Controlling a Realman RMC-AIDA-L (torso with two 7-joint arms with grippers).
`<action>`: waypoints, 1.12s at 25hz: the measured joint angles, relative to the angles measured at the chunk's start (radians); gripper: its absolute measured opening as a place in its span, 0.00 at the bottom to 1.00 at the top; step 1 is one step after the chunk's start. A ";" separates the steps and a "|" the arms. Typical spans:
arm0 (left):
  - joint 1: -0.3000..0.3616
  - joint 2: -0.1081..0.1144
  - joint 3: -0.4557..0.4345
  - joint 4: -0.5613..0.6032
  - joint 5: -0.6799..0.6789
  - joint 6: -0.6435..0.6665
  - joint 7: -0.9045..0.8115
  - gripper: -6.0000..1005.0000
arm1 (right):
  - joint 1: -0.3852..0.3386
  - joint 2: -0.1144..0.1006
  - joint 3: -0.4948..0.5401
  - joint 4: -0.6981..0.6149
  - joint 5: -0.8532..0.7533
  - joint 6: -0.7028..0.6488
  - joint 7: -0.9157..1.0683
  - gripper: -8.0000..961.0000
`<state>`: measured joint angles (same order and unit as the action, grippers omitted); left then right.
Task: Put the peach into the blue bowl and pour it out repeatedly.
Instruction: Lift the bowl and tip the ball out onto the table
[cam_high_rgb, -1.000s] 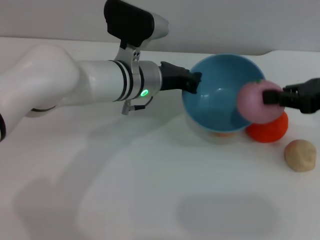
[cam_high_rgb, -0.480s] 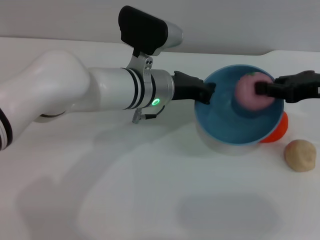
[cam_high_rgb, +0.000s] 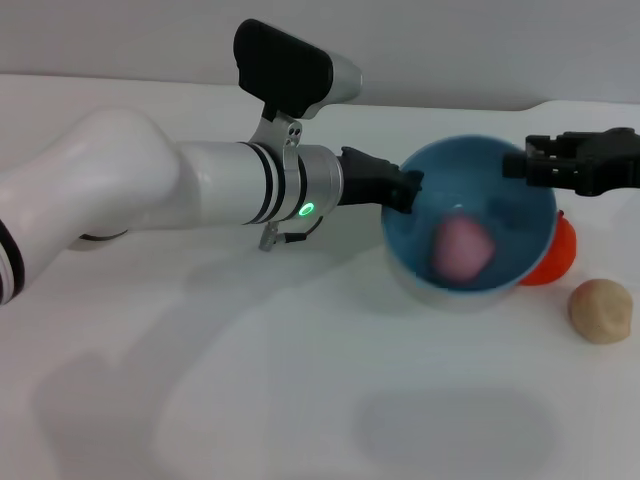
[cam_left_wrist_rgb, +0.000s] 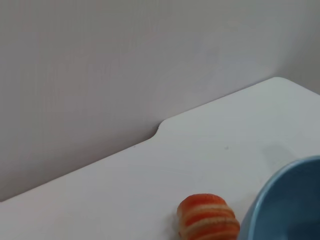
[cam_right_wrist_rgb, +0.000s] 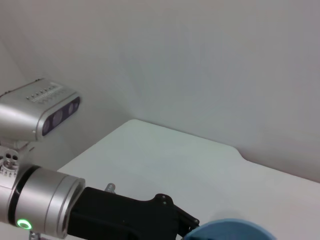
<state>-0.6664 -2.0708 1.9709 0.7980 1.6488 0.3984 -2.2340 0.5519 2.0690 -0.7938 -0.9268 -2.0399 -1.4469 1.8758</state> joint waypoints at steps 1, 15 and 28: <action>0.000 0.000 0.000 0.000 0.000 0.000 0.001 0.01 | 0.000 0.000 0.000 0.001 0.000 -0.001 0.000 0.51; -0.001 0.008 -0.043 0.086 0.210 -0.093 0.068 0.01 | -0.221 -0.004 0.236 0.172 0.325 0.008 -0.283 0.83; 0.040 -0.004 0.310 0.161 0.543 -0.518 0.154 0.01 | -0.323 -0.003 0.503 0.457 0.328 0.058 -0.592 0.83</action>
<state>-0.6261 -2.0749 2.2813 0.9593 2.1920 -0.1200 -2.0797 0.2287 2.0662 -0.2910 -0.4699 -1.7114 -1.3893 1.2839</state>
